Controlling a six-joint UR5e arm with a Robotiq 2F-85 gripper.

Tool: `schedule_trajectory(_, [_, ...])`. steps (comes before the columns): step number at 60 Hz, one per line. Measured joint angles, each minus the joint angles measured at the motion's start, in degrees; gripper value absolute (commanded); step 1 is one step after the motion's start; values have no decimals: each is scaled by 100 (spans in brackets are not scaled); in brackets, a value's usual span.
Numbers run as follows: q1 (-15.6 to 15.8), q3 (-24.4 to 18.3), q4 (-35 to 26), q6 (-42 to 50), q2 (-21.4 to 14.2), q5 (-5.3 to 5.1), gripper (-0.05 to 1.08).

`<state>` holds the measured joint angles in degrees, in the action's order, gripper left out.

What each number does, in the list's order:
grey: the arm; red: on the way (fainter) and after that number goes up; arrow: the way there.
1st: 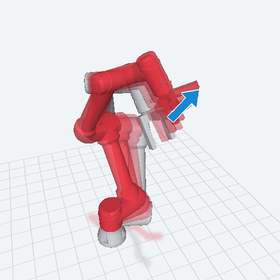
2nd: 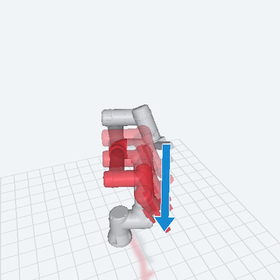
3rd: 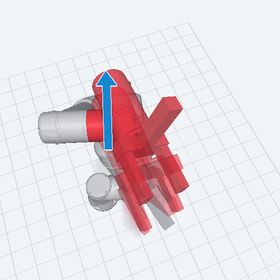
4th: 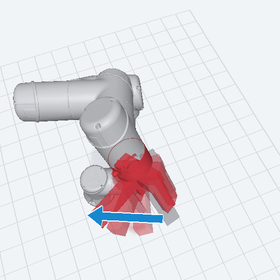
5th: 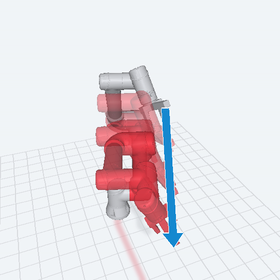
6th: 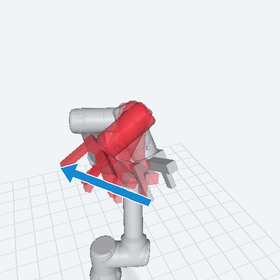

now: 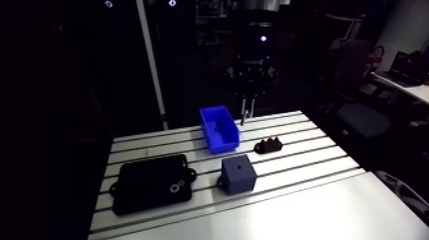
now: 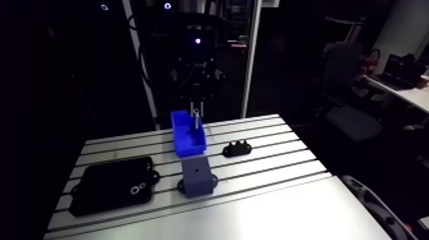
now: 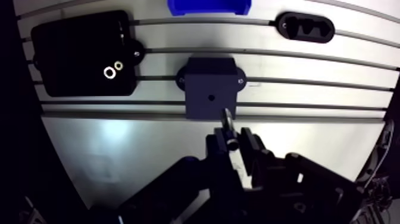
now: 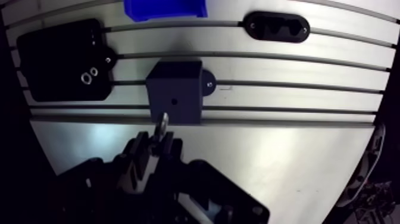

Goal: Pick up the M10 bolt and insert it into the hole until fully seated.

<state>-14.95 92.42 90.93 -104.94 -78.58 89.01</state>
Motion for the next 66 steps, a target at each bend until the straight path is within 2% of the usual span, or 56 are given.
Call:
schedule_trajectory(23, [285, 234, 41, 58, 48, 93, 108])
schedule_trajectory(48, [388, 434, 100, 65, 27, 453, 108])
schedule_trajectory(57, [400, 465, 160, 62, 30, 513, 108])
schedule_trajectory(66, [408, 496, 202, 63, 43, 519, 108])
